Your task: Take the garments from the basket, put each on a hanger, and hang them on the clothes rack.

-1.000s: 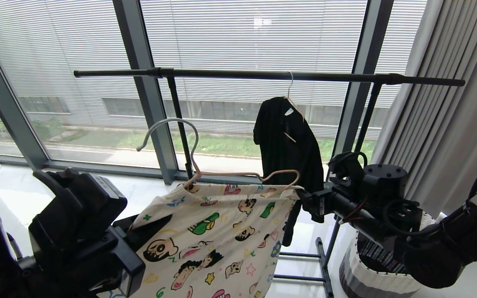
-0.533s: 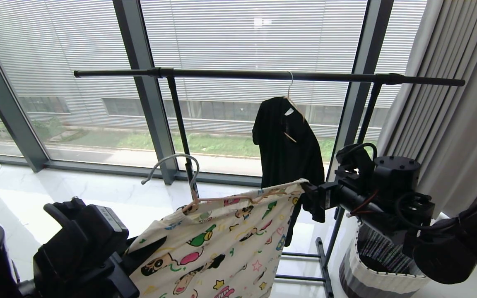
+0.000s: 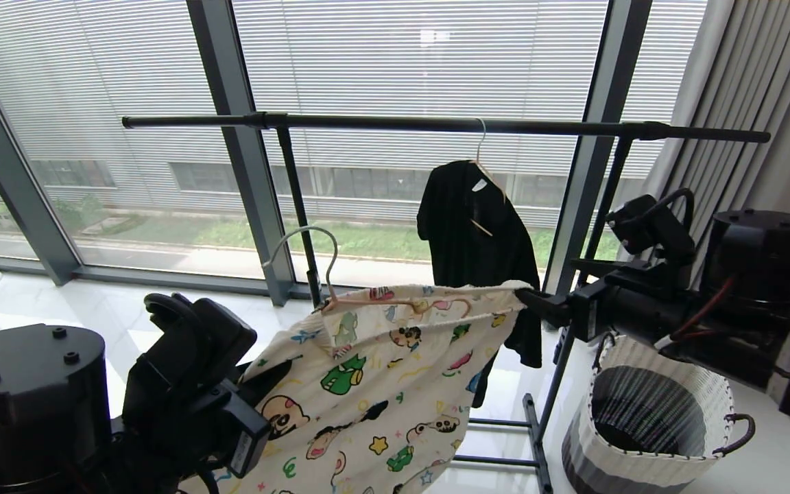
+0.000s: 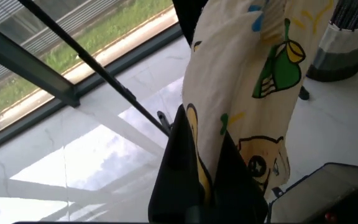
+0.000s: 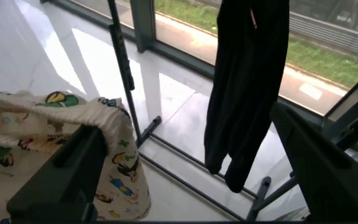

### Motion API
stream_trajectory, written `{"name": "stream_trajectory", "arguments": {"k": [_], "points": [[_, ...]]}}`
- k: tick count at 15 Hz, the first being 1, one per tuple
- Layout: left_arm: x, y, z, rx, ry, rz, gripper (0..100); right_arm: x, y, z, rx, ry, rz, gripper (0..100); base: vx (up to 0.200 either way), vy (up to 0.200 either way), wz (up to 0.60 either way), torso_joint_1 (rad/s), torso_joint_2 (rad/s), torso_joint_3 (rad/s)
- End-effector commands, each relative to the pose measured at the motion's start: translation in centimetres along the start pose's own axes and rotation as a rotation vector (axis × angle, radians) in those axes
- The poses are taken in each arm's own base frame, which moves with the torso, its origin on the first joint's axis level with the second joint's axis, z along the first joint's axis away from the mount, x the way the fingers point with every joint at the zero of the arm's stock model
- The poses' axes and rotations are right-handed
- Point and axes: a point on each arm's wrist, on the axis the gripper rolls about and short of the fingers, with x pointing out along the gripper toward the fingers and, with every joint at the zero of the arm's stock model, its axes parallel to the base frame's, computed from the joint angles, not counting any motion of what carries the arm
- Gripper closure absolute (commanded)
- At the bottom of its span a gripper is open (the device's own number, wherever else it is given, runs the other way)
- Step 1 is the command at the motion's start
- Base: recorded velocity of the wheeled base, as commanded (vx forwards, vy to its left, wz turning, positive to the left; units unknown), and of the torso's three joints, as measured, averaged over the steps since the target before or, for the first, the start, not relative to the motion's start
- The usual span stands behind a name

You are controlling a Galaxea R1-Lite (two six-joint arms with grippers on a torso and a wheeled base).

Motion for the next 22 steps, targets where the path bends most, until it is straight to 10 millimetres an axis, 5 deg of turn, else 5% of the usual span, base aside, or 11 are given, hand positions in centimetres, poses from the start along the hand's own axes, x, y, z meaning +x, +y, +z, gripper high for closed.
{"name": "stream_trajectory", "arguments": {"k": [1, 3, 5, 13, 22], "points": [[0.5, -0.4, 0.0, 0.004, -0.007, -0.016, 100, -6.7, 1.5, 1.7, -0.051, 0.001, 0.161, 0, 0.000, 0.000, 0.00, 0.000, 0.00, 0.000], [0.3, -1.5, 0.4, 0.024, -0.034, -0.068, 100, -9.0, 1.7, 1.6, -0.086, 0.075, 0.259, 0, 0.000, 0.000, 0.00, 0.000, 0.00, 0.000], [0.1, -2.6, 0.8, 0.044, -0.053, -0.123, 100, -9.1, 1.8, 1.7, -0.103, 0.103, 0.285, 0, 0.000, 0.000, 0.00, 0.000, 0.00, 0.000], [-1.1, -7.0, 1.2, 0.143, -0.108, -0.337, 100, -4.3, 3.1, -1.5, -0.508, 0.281, 0.575, 0, 0.000, 0.000, 0.00, 0.000, 0.00, 0.000], [-1.7, -9.2, 1.4, 0.197, -0.127, -0.431, 100, -2.6, 5.5, -2.6, -0.563, 0.322, 0.692, 0, 0.000, 0.000, 0.00, 0.000, 0.00, 0.000]]}}
